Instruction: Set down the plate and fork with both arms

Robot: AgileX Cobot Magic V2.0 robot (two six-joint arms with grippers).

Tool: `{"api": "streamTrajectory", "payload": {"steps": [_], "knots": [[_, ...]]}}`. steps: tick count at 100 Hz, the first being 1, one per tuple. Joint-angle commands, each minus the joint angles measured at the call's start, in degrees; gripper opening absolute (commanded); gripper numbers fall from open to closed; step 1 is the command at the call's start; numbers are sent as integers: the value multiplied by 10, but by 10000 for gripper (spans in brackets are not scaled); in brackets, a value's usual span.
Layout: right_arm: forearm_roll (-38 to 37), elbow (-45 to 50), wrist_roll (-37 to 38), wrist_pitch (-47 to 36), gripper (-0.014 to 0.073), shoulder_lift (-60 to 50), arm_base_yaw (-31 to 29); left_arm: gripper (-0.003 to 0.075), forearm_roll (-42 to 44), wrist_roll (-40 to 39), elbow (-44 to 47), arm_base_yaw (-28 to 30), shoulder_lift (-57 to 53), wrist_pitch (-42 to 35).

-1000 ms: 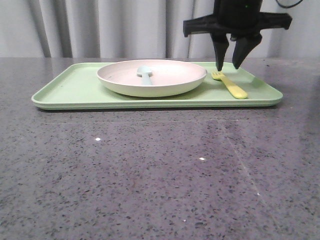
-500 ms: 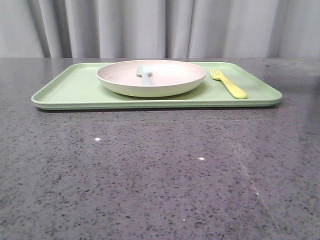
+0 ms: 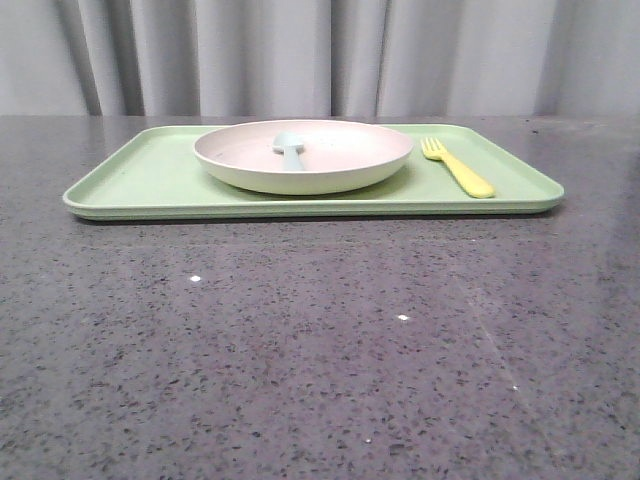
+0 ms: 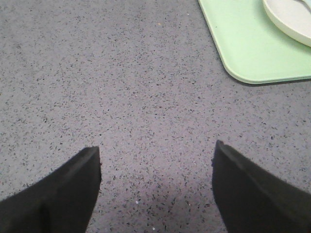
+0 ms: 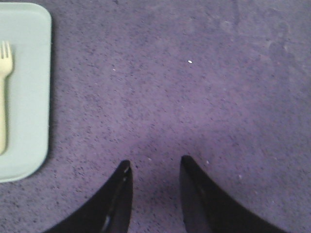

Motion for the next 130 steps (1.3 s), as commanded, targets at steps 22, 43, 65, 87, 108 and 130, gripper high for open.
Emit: {"api": "streamTrajectory", "payload": {"steps": [22, 43, 65, 87, 108, 130], "knots": [[-25, 136, 3, -37, 259, -186, -20, 472, -2, -7, -15, 0, 3, -43], [-25, 213, 3, -35, 259, -291, -20, 472, -2, -7, -15, 0, 3, -43], [-25, 267, 3, -32, 259, -362, -20, 472, -2, -7, -15, 0, 3, -43], [-25, 285, 3, -37, 255, -387, -20, 472, -2, -7, -15, 0, 3, -43], [-9, 285, 3, -68, 99, -387, -20, 363, -5, -7, -15, 0, 3, -43], [-3, 285, 3, -106, -115, -387, -20, 86, -7, -7, -15, 0, 3, -43]]}}
